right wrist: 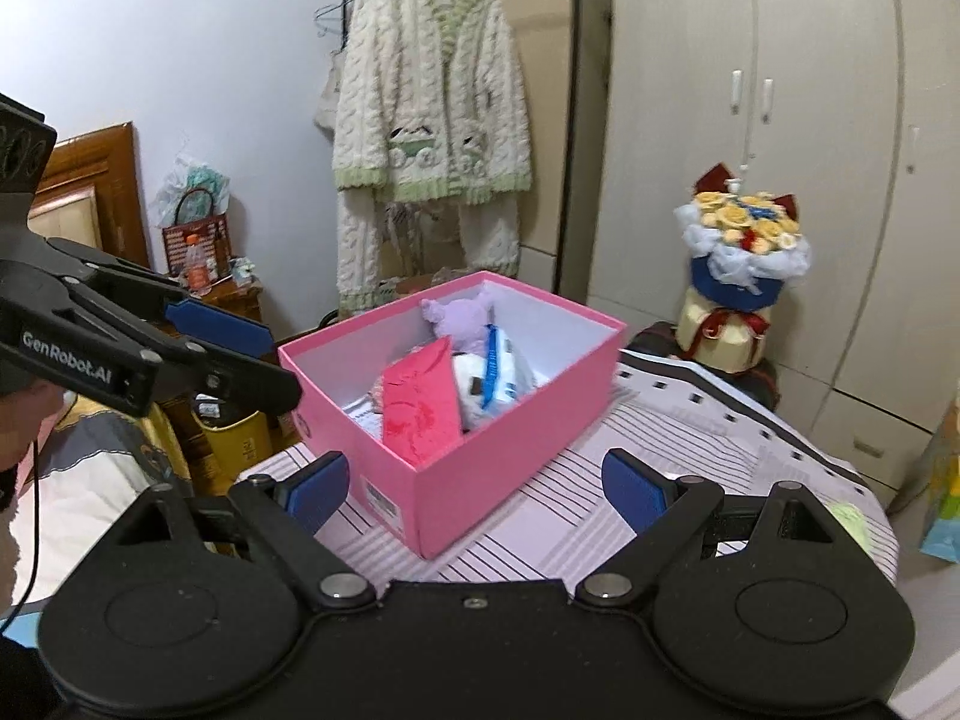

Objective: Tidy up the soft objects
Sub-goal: 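Withdraw the left tool from the box back over the table, then close the left tool on the Colgate toothpaste while the right tool grasps the white tissue pack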

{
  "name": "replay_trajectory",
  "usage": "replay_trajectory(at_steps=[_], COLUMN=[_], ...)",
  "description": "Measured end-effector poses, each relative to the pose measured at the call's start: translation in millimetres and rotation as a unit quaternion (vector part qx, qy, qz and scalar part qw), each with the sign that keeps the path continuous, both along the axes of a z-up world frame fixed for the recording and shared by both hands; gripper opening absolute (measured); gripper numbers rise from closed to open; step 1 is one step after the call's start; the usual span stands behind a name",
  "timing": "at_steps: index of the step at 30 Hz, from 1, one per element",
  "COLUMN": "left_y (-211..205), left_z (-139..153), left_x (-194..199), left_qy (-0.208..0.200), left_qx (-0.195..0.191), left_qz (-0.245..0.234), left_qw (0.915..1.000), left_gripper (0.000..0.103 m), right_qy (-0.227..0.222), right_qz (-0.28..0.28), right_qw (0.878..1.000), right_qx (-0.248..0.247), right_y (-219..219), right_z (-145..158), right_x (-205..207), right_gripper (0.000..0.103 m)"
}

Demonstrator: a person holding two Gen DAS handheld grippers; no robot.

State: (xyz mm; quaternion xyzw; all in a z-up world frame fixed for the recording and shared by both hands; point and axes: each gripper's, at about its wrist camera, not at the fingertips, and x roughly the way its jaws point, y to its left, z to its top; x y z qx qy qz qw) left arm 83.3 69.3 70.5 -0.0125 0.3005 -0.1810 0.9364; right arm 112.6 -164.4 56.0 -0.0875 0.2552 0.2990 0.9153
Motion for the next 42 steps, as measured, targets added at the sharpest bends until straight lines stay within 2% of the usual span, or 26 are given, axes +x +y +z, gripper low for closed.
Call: replay_trajectory(at_steps=[10, 18, 21, 25, 30, 35, 37, 39, 42], left_y=[-49, -89, -102, -118, -141, -157, -162, -161, -160], left_z=[-4, -20, -28, -39, -55, -81, -93, -106, -123], left_x=[10, 39, 50, 63, 78, 108, 123, 140, 161], left_qy=[0.007, 0.024, 0.018, 0.003, -0.013, 0.015, 0.028, 0.036, 0.043], left_qx=[0.003, -0.002, 0.004, 0.019, 0.028, 0.004, -0.002, -0.034, -0.053], left_qz=[-0.067, -0.102, -0.103, -0.099, -0.078, -0.058, -0.05, -0.049, -0.022], left_qw=[0.9977, 0.9945, 0.9945, 0.9949, 0.9965, 0.9982, 0.9983, 0.9975, 0.9974], left_gripper=[0.062, 0.06, 0.06, 0.059, 0.057, 0.053, 0.051, 0.051, 0.051], right_qy=[-0.025, -0.021, -0.04, -0.063, -0.03, 0.019, 0.033, 0.04, 0.043], right_qz=[-0.056, -0.08, -0.089, -0.095, -0.115, -0.13, -0.139, -0.149, -0.17], right_qw=[0.998, 0.997, 0.995, 0.993, 0.993, 0.991, 0.99, 0.988, 0.985], right_qx=[0.019, 0.004, -0.017, -0.026, -0.008, 0.016, 0.023, 0.019, 0.0], right_y=[-71, -91, -92, -94, -105, -113, -113, -111, -107], right_z=[-23, -56, -67, -77, -96, -125, -136, -145, -157], right_x=[-13, 2, 6, 13, 41, 73, 85, 94, 107], right_gripper=[0.093, 0.092, 0.085, 0.084, 0.084, 0.083, 0.078, 0.067, 0.066])
